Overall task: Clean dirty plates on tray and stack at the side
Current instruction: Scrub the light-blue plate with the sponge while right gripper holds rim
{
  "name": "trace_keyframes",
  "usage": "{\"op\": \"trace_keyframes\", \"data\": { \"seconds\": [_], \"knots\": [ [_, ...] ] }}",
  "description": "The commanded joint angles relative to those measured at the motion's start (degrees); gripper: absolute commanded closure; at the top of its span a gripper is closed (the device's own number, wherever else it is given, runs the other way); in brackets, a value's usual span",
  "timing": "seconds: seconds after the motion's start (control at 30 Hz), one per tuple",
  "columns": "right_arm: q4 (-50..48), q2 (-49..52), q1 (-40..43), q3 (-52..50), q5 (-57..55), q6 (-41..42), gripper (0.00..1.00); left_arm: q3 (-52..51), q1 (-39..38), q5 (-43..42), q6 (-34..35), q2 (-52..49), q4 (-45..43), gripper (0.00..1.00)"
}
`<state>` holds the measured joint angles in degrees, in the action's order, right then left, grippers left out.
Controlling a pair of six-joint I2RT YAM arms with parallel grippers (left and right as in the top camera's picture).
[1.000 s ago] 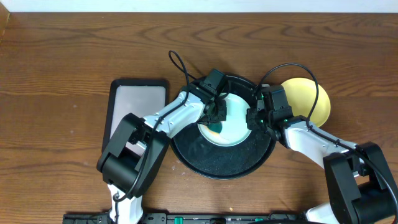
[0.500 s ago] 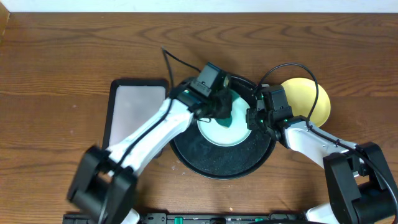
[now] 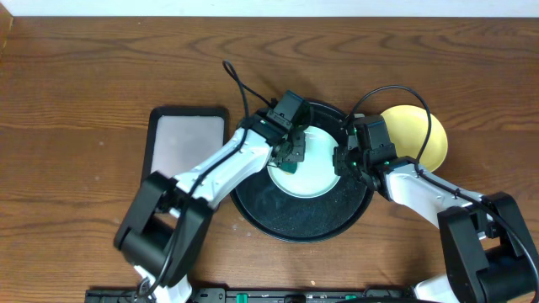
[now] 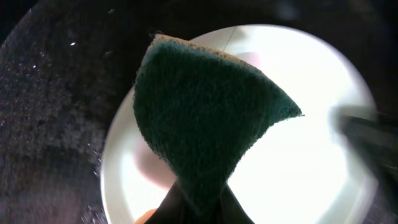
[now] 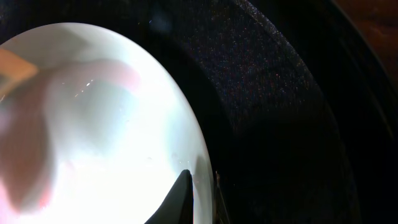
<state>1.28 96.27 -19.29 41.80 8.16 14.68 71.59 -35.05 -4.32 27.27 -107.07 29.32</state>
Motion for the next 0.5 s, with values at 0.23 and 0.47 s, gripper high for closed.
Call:
{"op": "trace_keyframes", "data": {
  "seconds": [0.23,0.47],
  "knots": [
    [-0.2,0.3,-0.9,0.2,1.1,0.5,0.89,-0.8,1.2,2.1,3.4,-6.9,-0.5,0.92],
    [-0.2,0.3,-0.9,0.2,1.1,0.5,0.89,-0.8,1.4,-18.9,3.1,-8.7,-0.9,0.92]
  ]
}}
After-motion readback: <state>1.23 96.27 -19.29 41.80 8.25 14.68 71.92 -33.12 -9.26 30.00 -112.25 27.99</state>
